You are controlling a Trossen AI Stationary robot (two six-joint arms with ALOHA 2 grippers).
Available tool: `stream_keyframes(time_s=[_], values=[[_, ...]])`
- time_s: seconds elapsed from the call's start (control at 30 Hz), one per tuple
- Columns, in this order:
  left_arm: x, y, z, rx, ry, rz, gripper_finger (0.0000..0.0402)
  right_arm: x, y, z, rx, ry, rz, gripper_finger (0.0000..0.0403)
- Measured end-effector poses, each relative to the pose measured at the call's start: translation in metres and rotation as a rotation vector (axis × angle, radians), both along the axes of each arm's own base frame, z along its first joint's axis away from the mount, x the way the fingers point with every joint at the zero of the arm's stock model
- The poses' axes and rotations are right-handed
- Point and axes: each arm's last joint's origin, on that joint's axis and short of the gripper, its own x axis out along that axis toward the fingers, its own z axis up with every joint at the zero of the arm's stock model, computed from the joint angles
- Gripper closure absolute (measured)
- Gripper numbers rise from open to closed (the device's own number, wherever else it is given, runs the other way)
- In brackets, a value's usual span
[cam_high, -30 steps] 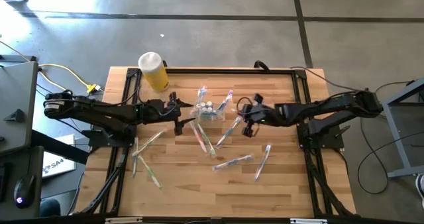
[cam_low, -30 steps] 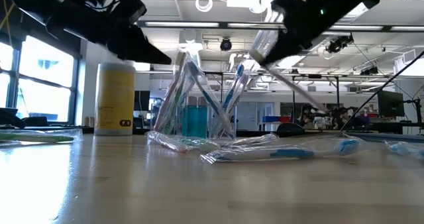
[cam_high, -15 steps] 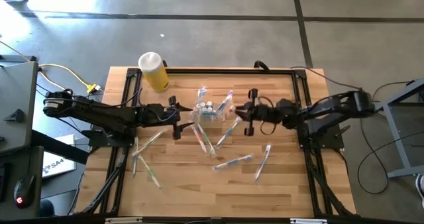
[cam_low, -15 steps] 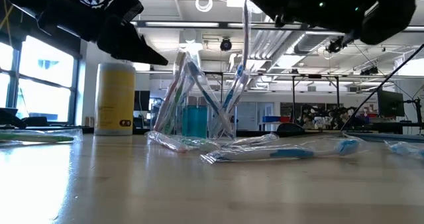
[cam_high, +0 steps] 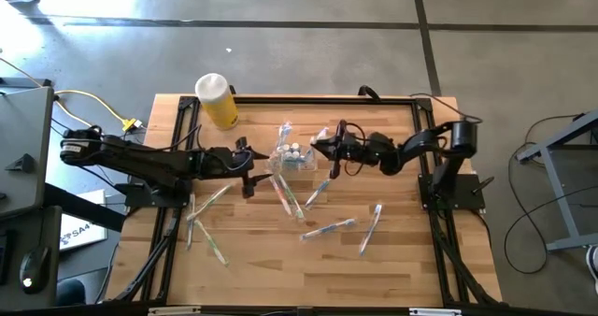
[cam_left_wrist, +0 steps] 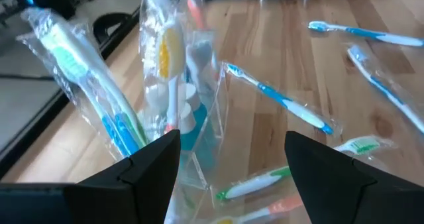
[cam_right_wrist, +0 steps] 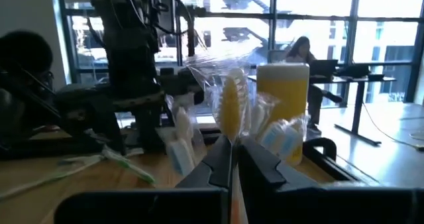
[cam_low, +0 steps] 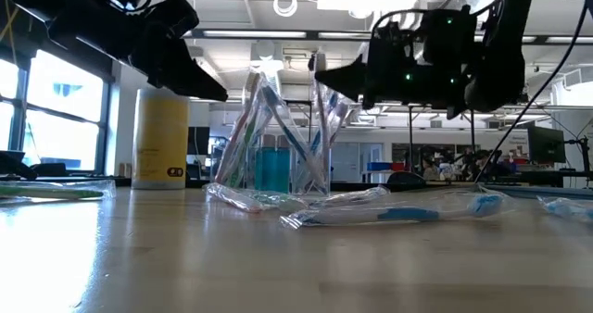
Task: Pick & Place toothbrushing station
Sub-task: Put the orange toothbrush into the transparent organizer, then put the green toothbrush into the transparent organizer
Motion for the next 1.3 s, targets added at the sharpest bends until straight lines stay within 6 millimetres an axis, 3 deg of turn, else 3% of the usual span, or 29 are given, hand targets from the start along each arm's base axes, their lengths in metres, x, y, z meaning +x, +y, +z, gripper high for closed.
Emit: stream_keyframes(time_s=[0.43,0.77,0.93,1.1,1.3], values=[[-0.037,0.0,0.001,-0.26,0.122,0.117,0.0137,0.005,0.009,-0.019,0.051,0.143,-0.036,0.0399],[-0.048,-0.002,-0.008,-0.415,0.224,0.172,0.0137,0.005,0.013,-0.023,0.105,0.194,0.007,0.0387],[-0.057,-0.002,-0.018,-0.499,0.337,0.245,0.0137,0.005,0.02,-0.017,0.079,0.211,0.057,0.0339],[-0.061,-0.002,-0.021,-0.535,0.391,0.286,0.0137,0.001,0.021,-0.012,0.091,0.272,0.001,0.0257],[-0.061,-0.006,0.001,-0.53,0.428,0.273,0.0137,-0.002,0.02,-0.004,0.096,0.291,-0.052,0.0153]])
